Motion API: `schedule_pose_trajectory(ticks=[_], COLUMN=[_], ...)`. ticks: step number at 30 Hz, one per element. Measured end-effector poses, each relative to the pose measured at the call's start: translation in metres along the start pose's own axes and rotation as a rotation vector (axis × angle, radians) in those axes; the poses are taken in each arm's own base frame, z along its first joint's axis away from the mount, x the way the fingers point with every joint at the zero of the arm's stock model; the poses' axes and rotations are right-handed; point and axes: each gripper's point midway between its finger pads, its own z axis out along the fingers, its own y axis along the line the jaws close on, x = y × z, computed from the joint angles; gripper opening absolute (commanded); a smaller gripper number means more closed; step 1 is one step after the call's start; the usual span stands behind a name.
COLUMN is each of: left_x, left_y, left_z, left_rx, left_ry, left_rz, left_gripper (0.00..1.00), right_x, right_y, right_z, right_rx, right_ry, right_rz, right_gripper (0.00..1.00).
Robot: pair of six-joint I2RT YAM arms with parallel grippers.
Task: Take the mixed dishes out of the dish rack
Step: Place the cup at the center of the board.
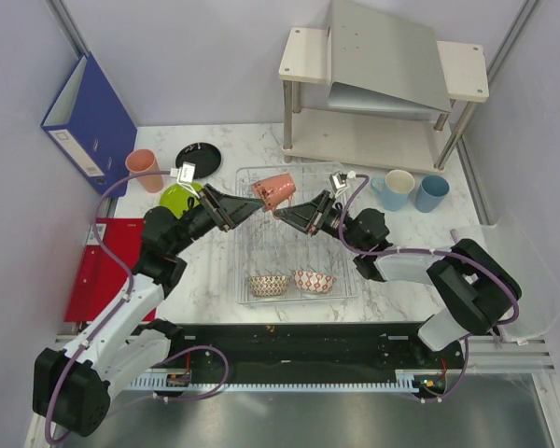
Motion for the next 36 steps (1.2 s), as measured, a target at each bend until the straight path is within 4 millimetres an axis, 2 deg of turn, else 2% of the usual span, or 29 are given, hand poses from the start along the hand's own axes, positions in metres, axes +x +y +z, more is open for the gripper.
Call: schedule_pose_trajectory(ticks=[4, 5, 6, 8, 9, 10, 11, 13, 14, 16, 17, 18, 21, 25, 29, 32, 36], left_x=[0.001, 0.001, 0.002, 0.003, 0.003, 0.003, 0.003, 0.006, 0.006, 0.006, 0.005, 0.004, -0.012, -0.053, -0.093, -0.117, -0.124], left_y=[0.004, 0.005, 0.007, 0.009, 0.009, 0.009, 0.007, -0.005, -0.006, -0.007, -0.007, -0.004, 0.017, 0.040, 0.071, 0.111, 0.161], left_z=[0.002, 0.003, 0.003, 0.004, 0.004, 0.004, 0.004, 0.004, 0.004, 0.005, 0.006, 0.006, 0.006, -0.004, -0.034, -0.071, -0.107], left_rx=[-0.007, -0.010, -0.015, -0.019, -0.020, -0.020, -0.013, 0.026, 0.030, 0.016, 0.001, -0.025, -0.210, -0.511, -0.795, -1.051, -1.292], left_ry=[0.005, 0.007, 0.009, 0.011, 0.012, 0.012, 0.016, 0.036, 0.040, 0.052, 0.059, 0.062, 0.045, -0.022, -0.098, -0.120, -0.084], left_rz=[-0.005, -0.007, -0.010, -0.014, -0.016, -0.019, -0.027, -0.020, -0.019, -0.015, -0.009, -0.001, 0.038, 0.146, 0.232, 0.280, 0.266], left_gripper=[0.69, 0.68, 0.62, 0.43, 0.23, 0.09, 0.02, 0.02, 0.02, 0.02, 0.02, 0.02, 0.02, 0.02, 0.02, 0.02, 0.02], right_x=[0.015, 0.019, 0.023, 0.031, 0.034, 0.037, 0.038, 0.041, 0.041, 0.041, 0.040, 0.039, 0.024, -0.009, -0.027, -0.027, -0.026], right_y=[0.005, 0.006, 0.008, 0.014, 0.017, 0.020, 0.023, 0.020, 0.021, 0.022, 0.023, 0.023, 0.028, 0.029, 0.003, -0.026, -0.050], right_z=[0.002, 0.003, 0.003, 0.006, 0.008, 0.009, 0.010, 0.010, 0.010, 0.008, 0.007, 0.006, 0.007, 0.006, -0.013, -0.032, -0.052], right_rx=[-0.015, -0.020, -0.026, -0.046, -0.055, -0.066, -0.075, -0.060, -0.060, -0.042, -0.024, -0.006, 0.076, 0.253, 0.448, 0.590, 0.708], right_ry=[0.038, 0.049, 0.061, 0.085, 0.093, 0.099, 0.100, 0.110, 0.109, 0.112, 0.113, 0.109, 0.073, -0.019, -0.060, -0.042, -0.006], right_rz=[0.000, -0.005, -0.010, -0.029, -0.037, -0.048, -0.068, -0.080, -0.095, -0.111, -0.140, -0.154, -0.253, -0.398, -0.487, -0.523, -0.557], right_gripper=[0.00, 0.00, 0.00, 0.00, 0.00, 0.00, 0.00, 0.00, 0.24, 0.53, 0.71, 0.75, 0.77, 0.74, 0.72, 0.72, 0.72])
